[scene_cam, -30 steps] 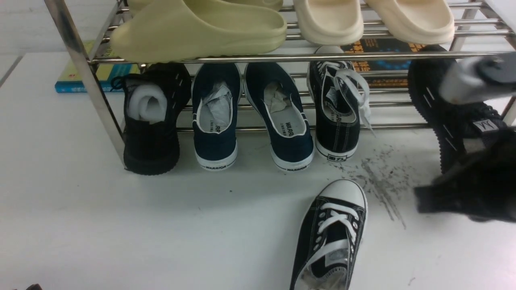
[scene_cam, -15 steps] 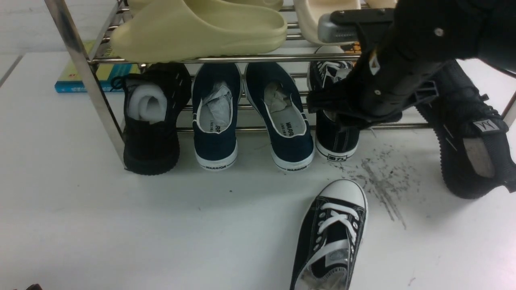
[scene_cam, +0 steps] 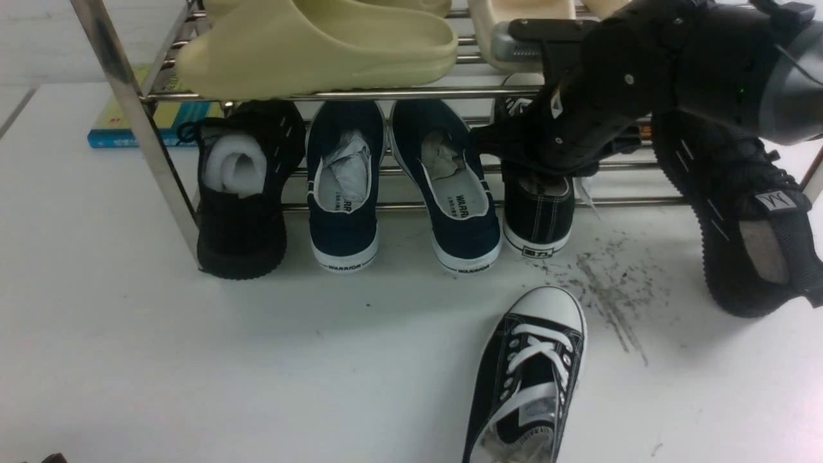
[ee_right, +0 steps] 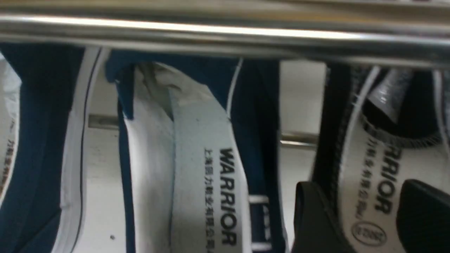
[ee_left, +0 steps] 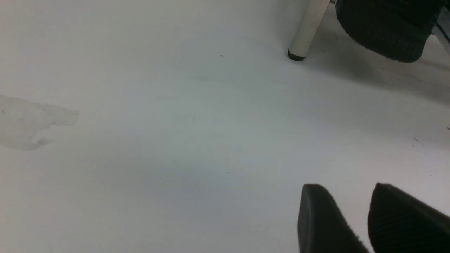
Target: Take the shoes off the shelf with your hand on the white table.
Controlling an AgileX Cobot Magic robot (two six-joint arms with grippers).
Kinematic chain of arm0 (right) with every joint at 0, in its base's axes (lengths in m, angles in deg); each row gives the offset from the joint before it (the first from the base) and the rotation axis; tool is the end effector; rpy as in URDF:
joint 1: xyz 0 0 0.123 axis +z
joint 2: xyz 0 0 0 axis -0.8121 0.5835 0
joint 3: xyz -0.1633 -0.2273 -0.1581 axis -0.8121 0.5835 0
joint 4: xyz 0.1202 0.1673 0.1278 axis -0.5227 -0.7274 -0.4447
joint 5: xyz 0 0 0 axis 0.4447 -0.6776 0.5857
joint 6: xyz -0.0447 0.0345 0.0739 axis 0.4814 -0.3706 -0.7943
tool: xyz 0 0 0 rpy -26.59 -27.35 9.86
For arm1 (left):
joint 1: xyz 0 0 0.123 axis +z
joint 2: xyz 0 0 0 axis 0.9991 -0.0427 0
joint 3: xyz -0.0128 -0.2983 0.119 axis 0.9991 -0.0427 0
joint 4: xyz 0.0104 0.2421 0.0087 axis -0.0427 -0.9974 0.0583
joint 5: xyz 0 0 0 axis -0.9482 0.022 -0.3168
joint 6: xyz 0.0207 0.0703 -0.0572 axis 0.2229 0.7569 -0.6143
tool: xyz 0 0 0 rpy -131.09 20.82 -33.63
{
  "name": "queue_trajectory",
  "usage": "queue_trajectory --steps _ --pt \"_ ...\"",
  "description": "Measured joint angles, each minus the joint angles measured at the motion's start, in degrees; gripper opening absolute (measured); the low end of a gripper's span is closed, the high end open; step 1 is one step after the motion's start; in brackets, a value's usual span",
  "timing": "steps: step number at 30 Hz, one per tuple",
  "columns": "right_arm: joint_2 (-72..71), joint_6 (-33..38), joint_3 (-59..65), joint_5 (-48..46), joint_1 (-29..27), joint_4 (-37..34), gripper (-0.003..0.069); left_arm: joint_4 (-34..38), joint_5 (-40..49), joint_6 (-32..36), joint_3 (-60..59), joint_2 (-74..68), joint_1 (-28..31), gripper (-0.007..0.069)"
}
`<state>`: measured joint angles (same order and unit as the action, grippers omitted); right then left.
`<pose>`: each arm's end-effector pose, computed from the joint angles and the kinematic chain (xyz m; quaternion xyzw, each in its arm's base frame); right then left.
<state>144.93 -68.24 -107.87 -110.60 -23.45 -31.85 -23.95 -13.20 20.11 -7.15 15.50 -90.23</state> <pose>0.3790 0.2150 0.3174 -0.0079 0.9463 0.1130 0.3029 0.0072 0.0033 0.1720 -0.0943 0.8062 -0.0717 0.5796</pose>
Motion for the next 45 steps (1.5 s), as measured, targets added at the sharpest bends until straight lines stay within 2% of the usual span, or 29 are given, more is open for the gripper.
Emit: queue_trajectory --steps 13,16,20,22,39,45 --pt "3.4 -0.3 0.0 1.4 0.0 4.8 0.0324 0.0 0.0 0.0 0.0 0.0 0.0 0.0242" --pt "3.4 -0.3 0.0 1.2 0.1 5.2 0.0219 0.0 0.0 0.0 0.0 0.0 0.0 0.0242" --pt "3.0 -0.3 -0.1 -0.1 0.2 5.1 0.0016 0.0 0.0 0.0 0.0 0.0 0.0 0.0242" --pt "2.4 -0.3 -0.1 -2.1 0.2 5.4 0.0 0.0 0.0 0.0 0.0 0.0 0.0 0.0242" --pt "-12.8 13.2 -0.1 -28.0 0.1 -3.4 -0.0001 0.0 0.0 0.0 0.0 0.0 0.0 0.0242" --pt "-17.6 16.1 0.3 -30.1 0.1 -4.3 0.0 0.0 0.0 0.0 0.0 0.0 0.0 0.0242"
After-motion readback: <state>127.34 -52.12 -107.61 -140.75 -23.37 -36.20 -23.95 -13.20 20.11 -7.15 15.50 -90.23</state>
